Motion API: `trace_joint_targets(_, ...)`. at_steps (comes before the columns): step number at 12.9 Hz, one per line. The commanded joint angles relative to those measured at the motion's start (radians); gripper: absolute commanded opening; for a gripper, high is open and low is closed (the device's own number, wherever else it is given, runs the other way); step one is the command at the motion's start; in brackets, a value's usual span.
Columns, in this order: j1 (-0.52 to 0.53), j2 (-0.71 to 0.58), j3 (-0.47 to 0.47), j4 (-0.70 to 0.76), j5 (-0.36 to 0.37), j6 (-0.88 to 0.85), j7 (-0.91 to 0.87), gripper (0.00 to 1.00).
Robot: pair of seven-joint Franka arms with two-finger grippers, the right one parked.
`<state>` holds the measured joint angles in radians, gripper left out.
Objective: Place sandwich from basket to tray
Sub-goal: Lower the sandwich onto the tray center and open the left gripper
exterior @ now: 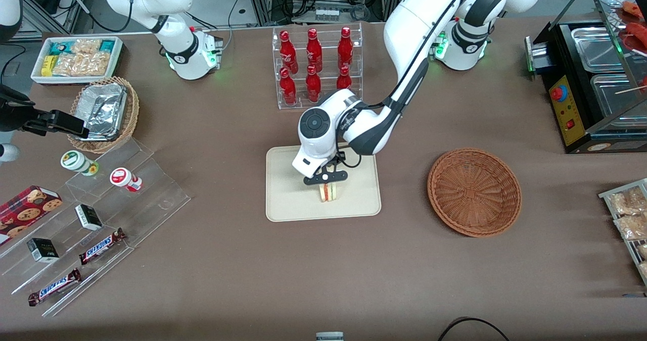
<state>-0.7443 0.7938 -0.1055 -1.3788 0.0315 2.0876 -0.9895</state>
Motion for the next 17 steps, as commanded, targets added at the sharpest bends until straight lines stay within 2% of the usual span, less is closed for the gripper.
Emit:
trace_joint_targets(1,-0.017,0.038,0.009,0.061,0.021,-0.015,-0.075,0.00)
trace_joint_targets(2,-0.017,0.045,0.009,0.067,0.021,-0.017,-0.089,0.00)
trace_joint_targets(3,-0.017,0.047,0.009,0.067,0.019,-0.015,-0.090,0.28)
trace_joint_targets(4,-0.013,0.045,0.009,0.070,0.018,-0.017,-0.089,0.69)
trace_joint_targets(5,-0.012,0.042,0.009,0.070,0.019,-0.020,-0.081,1.00)
trace_joint_targets(11,-0.003,-0.057,0.006,0.075,0.010,-0.110,-0.066,1.00)
trace_joint_targets(15,-0.001,-0.160,0.012,0.073,-0.030,-0.210,0.063,1.00)
trace_joint_targets(17,-0.001,-0.195,0.064,0.073,-0.033,-0.263,0.072,1.00)
